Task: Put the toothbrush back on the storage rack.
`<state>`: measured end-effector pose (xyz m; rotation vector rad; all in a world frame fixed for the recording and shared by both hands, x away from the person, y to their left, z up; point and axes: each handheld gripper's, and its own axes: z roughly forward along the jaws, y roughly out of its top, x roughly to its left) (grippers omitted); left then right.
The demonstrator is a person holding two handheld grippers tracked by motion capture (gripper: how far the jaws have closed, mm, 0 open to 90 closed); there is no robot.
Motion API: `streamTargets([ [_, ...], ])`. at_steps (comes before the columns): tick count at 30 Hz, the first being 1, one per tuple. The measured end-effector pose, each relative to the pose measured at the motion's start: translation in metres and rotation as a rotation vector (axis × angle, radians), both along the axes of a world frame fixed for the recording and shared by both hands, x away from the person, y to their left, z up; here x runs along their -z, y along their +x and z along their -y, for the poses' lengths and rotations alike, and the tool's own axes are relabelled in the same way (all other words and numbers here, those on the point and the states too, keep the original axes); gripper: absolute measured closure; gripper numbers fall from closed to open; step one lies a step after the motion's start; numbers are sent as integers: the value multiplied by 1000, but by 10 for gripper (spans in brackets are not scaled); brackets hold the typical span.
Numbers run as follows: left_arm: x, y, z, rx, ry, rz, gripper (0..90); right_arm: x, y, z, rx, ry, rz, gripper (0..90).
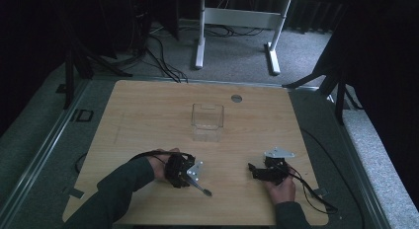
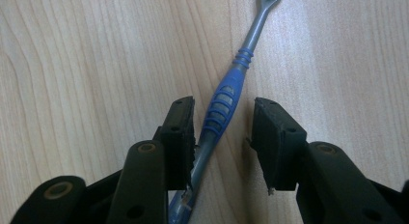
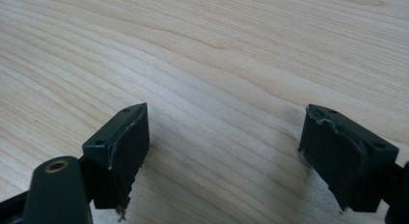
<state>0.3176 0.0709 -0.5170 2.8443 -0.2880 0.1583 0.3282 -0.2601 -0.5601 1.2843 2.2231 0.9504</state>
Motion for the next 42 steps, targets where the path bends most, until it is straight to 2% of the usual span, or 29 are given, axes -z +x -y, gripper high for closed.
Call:
streamTargets([
  [2, 1, 1, 0, 8, 6, 5, 618, 0, 0, 0, 0, 0, 0, 177],
  [5, 1, 2, 0, 6, 7, -17, 624, 0, 0, 0, 0, 0, 0, 177],
  [17, 2, 8, 3, 5, 36, -41, 645, 0, 0, 0, 0, 0, 0, 177],
  [29, 3, 15, 7, -7, 52, -124, 674, 0, 0, 0, 0, 0, 0, 177],
  [35, 3, 18, 6, -9, 42, -140, 692, 0, 0, 0, 0, 0, 0, 177],
  [42, 3, 15, 9, 9, 40, -127, 758, 0, 0, 0, 0, 0, 0, 177],
])
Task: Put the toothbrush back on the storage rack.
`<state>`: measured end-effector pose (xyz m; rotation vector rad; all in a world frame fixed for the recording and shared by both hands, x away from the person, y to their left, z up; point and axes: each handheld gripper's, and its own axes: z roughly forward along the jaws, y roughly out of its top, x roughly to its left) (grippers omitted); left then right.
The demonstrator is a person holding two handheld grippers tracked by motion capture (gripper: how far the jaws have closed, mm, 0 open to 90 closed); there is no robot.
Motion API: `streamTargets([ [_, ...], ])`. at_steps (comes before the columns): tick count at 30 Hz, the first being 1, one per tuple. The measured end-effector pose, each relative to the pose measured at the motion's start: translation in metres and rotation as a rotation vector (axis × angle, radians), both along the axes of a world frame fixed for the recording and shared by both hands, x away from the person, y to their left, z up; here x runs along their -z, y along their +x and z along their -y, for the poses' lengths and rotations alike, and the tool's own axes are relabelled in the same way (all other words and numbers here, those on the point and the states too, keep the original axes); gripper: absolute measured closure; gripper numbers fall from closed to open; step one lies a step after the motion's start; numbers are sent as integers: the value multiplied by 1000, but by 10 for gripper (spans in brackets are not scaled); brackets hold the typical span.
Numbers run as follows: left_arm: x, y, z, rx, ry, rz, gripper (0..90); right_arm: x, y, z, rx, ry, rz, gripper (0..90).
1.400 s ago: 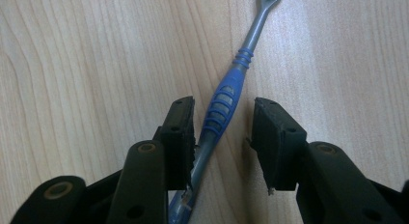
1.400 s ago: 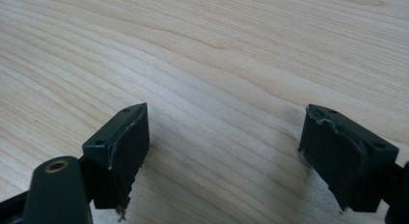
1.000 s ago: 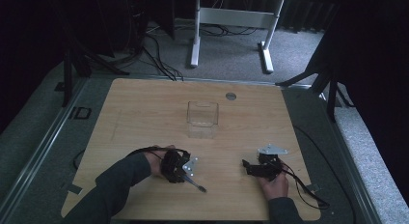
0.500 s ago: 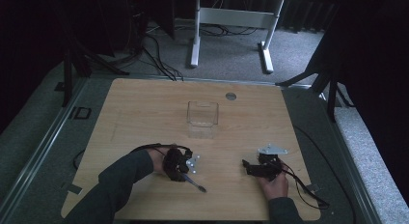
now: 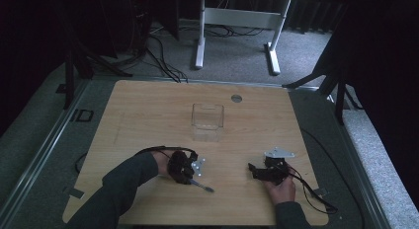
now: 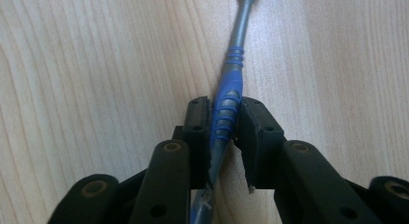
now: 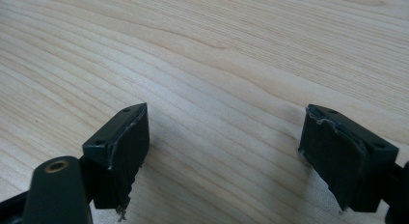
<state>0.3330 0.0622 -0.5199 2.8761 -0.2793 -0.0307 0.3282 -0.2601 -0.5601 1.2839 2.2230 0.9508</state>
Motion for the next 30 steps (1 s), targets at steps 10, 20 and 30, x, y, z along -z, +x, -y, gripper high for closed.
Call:
streamTargets([
  [10, -1, 0, 4, -30, 15, -8, 790, 0, 0, 0, 0, 0, 0, 177],
  [20, -9, 6, 3, -118, -11, -60, 791, 0, 0, 0, 0, 0, 0, 177],
  [30, -17, 12, -4, -201, -21, -49, 790, 0, 0, 0, 0, 0, 0, 177],
])
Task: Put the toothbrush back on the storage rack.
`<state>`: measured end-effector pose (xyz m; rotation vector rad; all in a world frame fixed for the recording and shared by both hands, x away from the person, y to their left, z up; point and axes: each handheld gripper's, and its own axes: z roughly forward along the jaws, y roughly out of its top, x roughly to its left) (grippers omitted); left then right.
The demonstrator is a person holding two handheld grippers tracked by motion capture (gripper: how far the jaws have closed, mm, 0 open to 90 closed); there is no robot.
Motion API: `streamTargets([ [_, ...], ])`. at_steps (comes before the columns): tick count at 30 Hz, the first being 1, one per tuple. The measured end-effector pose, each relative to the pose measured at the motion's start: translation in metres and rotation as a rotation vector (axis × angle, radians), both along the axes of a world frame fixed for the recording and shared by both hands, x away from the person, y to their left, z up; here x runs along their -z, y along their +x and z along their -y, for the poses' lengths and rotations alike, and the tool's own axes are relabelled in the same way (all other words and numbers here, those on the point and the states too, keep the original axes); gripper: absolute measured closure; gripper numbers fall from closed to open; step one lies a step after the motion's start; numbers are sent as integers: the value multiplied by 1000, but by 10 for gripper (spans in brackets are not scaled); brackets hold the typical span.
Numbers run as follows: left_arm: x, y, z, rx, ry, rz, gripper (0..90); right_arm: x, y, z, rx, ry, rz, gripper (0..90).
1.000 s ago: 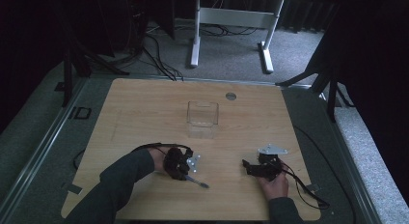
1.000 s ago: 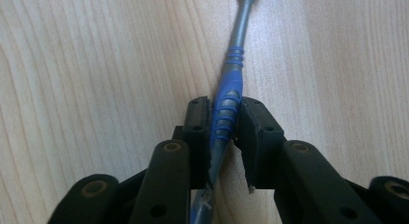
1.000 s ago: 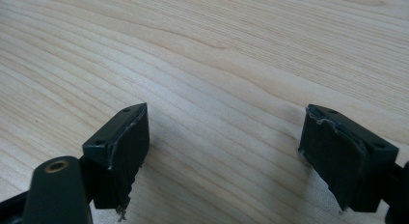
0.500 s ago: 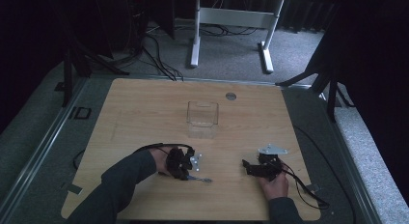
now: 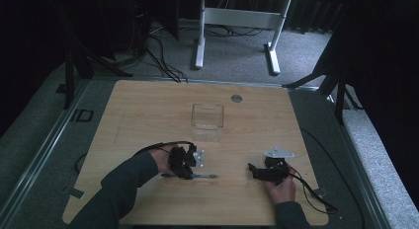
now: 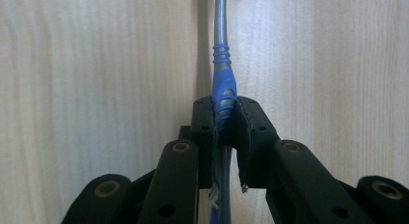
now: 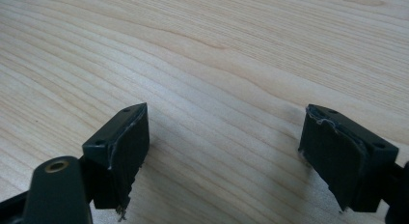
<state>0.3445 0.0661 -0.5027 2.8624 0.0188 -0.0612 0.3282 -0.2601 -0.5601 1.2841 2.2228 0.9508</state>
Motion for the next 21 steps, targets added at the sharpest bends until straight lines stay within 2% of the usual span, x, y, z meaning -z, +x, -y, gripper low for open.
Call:
streamTargets([
  [7, -7, 5, -5, -67, -45, 50, 791, 0, 0, 0, 0, 0, 0, 177],
  [13, -8, 7, -12, -116, -72, 57, 791, 0, 0, 0, 0, -1, 0, 177],
  [21, -10, 9, -16, -148, -94, 70, 791, 0, 0, 0, 0, 0, -1, 177],
])
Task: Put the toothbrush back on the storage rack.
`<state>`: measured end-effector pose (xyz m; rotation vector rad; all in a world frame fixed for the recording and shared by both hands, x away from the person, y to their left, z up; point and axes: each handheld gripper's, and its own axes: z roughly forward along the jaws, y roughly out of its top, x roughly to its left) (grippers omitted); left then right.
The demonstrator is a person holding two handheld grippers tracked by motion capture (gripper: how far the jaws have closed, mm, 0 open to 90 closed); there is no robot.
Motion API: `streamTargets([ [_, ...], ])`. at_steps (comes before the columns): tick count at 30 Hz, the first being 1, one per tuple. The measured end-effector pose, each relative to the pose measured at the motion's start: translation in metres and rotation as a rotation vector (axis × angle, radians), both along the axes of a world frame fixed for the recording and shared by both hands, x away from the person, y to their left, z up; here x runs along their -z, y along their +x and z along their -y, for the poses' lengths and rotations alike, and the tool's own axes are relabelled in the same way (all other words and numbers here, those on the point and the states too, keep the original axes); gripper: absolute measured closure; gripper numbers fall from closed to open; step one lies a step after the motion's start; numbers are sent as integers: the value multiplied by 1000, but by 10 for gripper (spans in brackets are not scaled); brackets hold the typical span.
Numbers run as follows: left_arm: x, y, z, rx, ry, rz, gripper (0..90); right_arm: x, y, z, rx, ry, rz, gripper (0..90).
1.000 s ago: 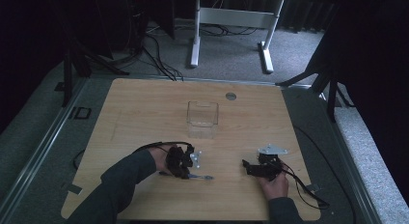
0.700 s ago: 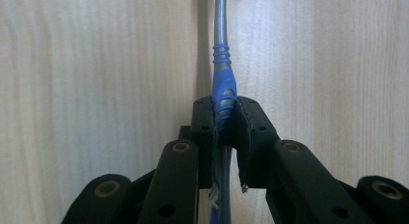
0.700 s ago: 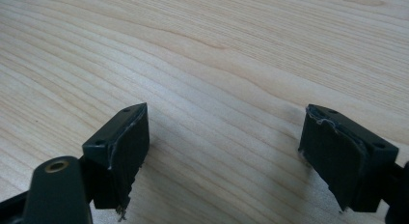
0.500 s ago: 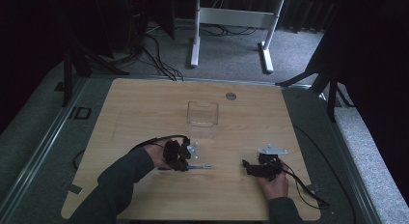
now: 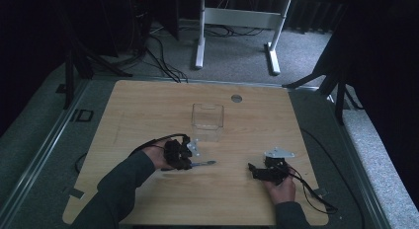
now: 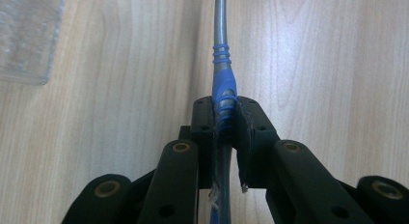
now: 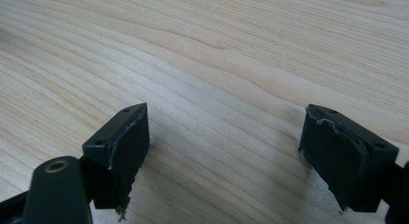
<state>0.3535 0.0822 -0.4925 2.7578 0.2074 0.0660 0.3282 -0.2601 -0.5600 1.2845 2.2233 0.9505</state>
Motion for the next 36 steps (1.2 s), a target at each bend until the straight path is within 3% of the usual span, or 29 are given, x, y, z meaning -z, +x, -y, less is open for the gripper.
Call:
streamTargets([
  [20, -12, 2, -7, -101, -113, 91, 791, 0, 0, 0, 1, 1, 0, 177],
  [25, -14, 3, -8, -105, -131, 80, 790, 0, 0, 0, 0, 1, 0, 177],
  [36, -19, 3, -10, -122, -175, 98, 790, 0, 0, 0, 1, 1, 0, 177],
])
